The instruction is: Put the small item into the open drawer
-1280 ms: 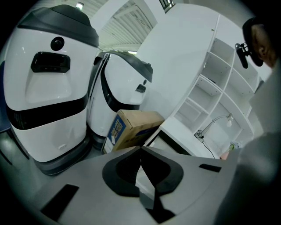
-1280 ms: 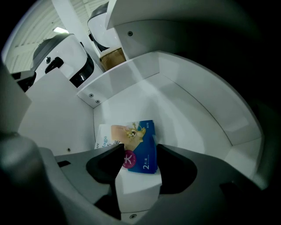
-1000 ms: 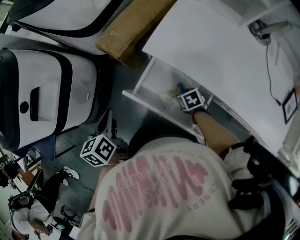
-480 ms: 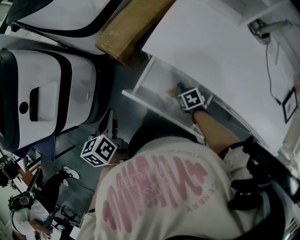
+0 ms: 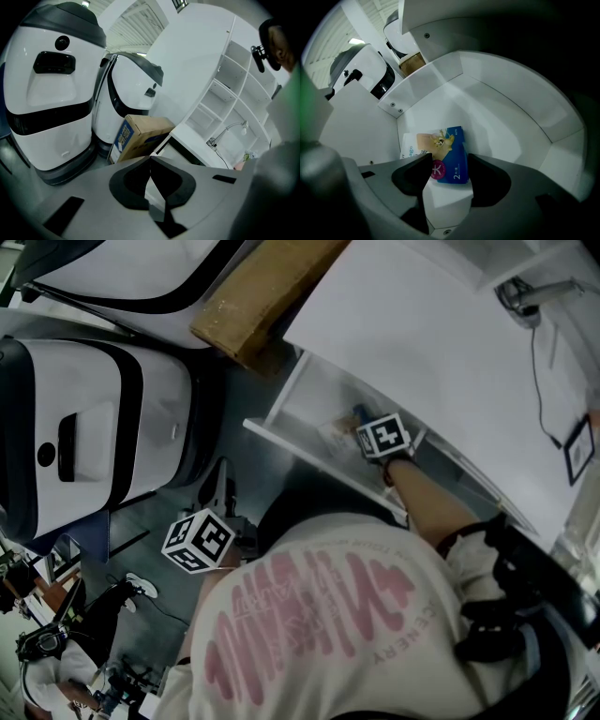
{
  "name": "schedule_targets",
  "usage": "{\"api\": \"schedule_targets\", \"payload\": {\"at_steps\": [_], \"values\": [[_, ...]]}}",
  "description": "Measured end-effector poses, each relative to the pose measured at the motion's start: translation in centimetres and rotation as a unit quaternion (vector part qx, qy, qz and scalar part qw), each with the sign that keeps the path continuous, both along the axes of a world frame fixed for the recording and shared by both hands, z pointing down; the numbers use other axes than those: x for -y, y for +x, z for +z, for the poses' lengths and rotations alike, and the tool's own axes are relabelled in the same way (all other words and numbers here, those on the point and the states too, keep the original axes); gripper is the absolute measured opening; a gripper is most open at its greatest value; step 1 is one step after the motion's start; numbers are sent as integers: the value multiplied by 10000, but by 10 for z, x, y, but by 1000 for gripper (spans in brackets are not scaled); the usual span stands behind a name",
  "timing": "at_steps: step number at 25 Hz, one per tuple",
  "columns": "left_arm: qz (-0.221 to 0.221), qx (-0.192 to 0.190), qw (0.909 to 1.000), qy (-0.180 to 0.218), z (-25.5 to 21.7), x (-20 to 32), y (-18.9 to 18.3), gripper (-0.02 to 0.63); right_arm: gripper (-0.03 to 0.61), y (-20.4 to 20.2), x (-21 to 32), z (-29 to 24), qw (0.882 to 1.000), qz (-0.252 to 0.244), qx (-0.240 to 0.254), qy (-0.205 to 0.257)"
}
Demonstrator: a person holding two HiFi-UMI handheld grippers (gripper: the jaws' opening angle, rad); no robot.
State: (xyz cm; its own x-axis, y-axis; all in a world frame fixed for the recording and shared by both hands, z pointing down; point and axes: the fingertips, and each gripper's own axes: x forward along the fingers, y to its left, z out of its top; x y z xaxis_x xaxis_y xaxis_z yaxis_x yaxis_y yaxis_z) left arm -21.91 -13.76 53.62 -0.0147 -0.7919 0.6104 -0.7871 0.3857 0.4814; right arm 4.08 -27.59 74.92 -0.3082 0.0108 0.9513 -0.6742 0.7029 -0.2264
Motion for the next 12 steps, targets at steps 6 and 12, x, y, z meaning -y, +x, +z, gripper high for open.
{"api": "schedule_targets", "payload": {"at_steps": [6,12], "values": [[25,-10,10000,7,0,-2,2,31,253,-1,0,-2,10000,0,15,69],[55,4,10000,22,-2,-2,2,31,253,-3,4,-7,9993,-36,34,377]]}}
